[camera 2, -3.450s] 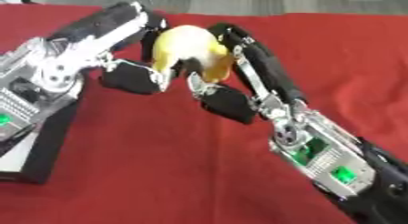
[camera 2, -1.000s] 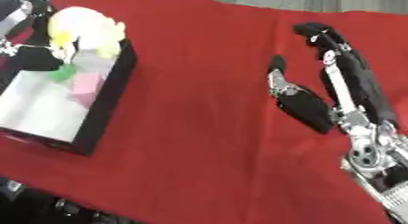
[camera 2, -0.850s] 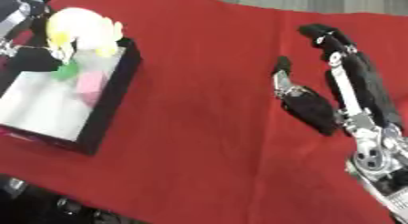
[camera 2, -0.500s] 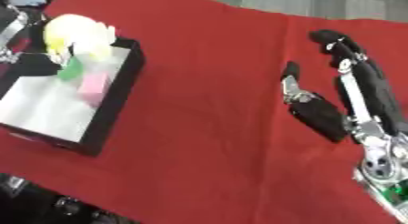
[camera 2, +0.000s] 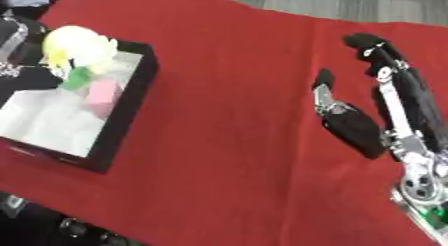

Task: Pick up the objects with one hand, pass them to the other hand, and then place them into the box on the other side of the table.

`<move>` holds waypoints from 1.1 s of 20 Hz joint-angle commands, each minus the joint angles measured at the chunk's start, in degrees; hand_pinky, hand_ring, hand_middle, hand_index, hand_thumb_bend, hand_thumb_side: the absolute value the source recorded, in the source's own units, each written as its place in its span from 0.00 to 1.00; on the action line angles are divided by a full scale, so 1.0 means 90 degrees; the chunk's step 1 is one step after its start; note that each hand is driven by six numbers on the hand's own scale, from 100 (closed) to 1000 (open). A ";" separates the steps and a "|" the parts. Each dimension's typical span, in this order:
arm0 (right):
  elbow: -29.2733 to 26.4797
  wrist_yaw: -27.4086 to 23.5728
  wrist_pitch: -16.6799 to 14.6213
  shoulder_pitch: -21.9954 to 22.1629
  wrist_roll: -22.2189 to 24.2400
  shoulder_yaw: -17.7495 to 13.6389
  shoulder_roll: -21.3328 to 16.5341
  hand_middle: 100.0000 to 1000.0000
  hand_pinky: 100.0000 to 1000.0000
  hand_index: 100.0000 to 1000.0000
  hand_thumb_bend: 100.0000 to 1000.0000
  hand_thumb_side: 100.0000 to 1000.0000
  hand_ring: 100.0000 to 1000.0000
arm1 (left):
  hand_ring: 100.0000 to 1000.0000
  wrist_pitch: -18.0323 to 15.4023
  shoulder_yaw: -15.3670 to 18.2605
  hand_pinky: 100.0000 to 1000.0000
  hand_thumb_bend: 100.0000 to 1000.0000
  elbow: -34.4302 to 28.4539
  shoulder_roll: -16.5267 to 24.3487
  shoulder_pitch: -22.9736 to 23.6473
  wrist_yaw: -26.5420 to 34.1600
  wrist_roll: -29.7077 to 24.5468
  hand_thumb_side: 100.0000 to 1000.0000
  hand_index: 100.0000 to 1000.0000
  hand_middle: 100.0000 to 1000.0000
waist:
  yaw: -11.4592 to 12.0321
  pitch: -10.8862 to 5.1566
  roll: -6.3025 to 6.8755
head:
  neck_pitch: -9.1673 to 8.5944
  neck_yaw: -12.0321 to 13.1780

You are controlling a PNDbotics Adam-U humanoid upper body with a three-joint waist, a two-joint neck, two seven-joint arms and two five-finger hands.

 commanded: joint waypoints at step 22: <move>-0.0115 -0.0408 -0.0181 0.0199 -0.0624 -0.0674 -0.0312 0.92 0.79 0.90 0.00 0.51 0.87 | 0.66 -0.0195 0.0954 1.00 0.00 -0.0838 -0.0279 0.0077 0.0307 -0.0534 0.31 0.71 0.61 | 0.0013 -0.0163 -0.0034 | 0.0059 -0.0496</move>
